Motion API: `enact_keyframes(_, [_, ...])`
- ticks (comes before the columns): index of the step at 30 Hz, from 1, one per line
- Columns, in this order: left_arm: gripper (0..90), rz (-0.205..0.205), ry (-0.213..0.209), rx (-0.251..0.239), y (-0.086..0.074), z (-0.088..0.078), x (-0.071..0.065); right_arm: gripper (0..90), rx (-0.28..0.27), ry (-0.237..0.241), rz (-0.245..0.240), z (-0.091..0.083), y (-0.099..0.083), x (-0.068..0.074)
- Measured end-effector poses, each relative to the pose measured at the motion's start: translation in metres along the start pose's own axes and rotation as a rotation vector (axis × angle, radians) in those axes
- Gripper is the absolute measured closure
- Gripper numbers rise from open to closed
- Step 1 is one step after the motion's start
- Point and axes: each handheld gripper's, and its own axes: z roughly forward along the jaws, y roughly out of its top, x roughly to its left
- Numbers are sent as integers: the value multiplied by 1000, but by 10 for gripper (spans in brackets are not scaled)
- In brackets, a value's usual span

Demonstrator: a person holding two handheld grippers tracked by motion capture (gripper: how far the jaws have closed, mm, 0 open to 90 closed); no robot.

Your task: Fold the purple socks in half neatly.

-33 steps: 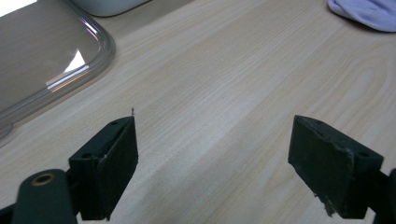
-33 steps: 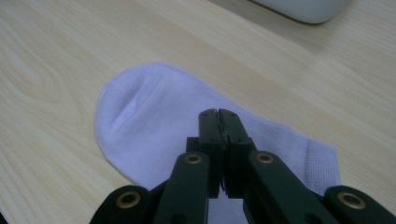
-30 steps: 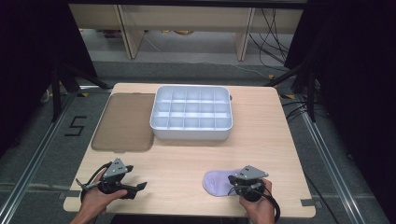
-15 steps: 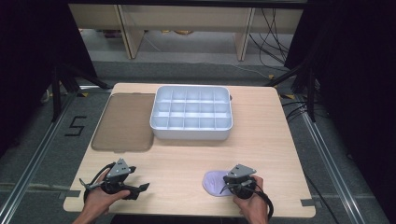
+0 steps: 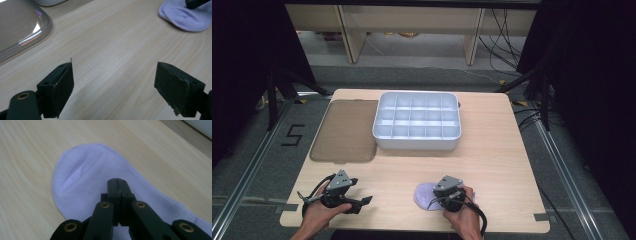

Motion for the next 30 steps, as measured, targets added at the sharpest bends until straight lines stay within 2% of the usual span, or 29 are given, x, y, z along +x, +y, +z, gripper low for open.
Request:
enact_keyframes(2, [152,4,-3,-1,0,0,0,900,-9,21,-40,9,11,10])
enact_keyframes(4, [152,6,-5,2,0,0,0,900,-7,25,-42,10,14,13])
enact_keyframes(5, [153,2,0,-2,0,0,0,900,-6,38,-62,16,21,20])
enact_keyframes(6, [154,12,-8,2,1,1,0,900,-8,48,-52,19,24,24])
enact_keyframes(7, [155,-3,-9,2,1,1,-1,900,-8,59,-65,21,27,26])
enact_keyframes(9, [161,7,-7,-5,1,2,-1,900,-12,57,-48,23,29,30])
enact_keyframes(10, [161,3,-18,-7,1,3,-2,900,-28,52,-67,26,32,31])
enact_keyframes(11, [167,-19,-20,-10,2,4,-4,900,-16,66,-56,27,34,34])
enact_keyframes(13, [174,-24,-28,-20,2,6,-6,900,-15,76,-43,30,38,38])
enact_keyframes(14, [178,-5,-30,-17,3,7,-7,900,-24,84,-52,33,41,41])
enact_keyframes(15, [184,-9,-38,-6,4,7,-8,900,-23,92,-68,34,43,42])
enact_keyframes(18, [231,-4,-48,-9,4,10,-9,900,-35,99,-70,37,46,46])
enact_keyframes(19, [250,24,-51,2,5,11,-8,900,-24,89,-91,39,48,47])
enact_keyframes(20, [266,21,-57,13,5,11,-9,900,-33,85,-112,40,49,47])
enact_keyframes(22, [293,22,-59,2,6,13,-10,900,-46,108,-109,43,51,51])
enact_keyframes(23, [302,37,-60,6,7,14,-9,900,-31,107,-108,42,52,51])
enact_keyframes(26, [341,23,-74,9,8,17,-10,900,-51,113,-120,45,55,55])
enact_keyframes(27, [341,51,-75,18,10,19,-9,900,-51,113,-120,45,55,55])
enact_keyframes(28, [367,56,-81,20,11,22,-11,900,-45,132,-107,46,56,57])
enact_keyframes(29, [376,56,-81,20,11,22,-11,900,-45,132,-107,46,56,57])
enact_keyframes(30, [382,26,-93,5,12,26,-16,900,-56,130,-94,47,56,58])
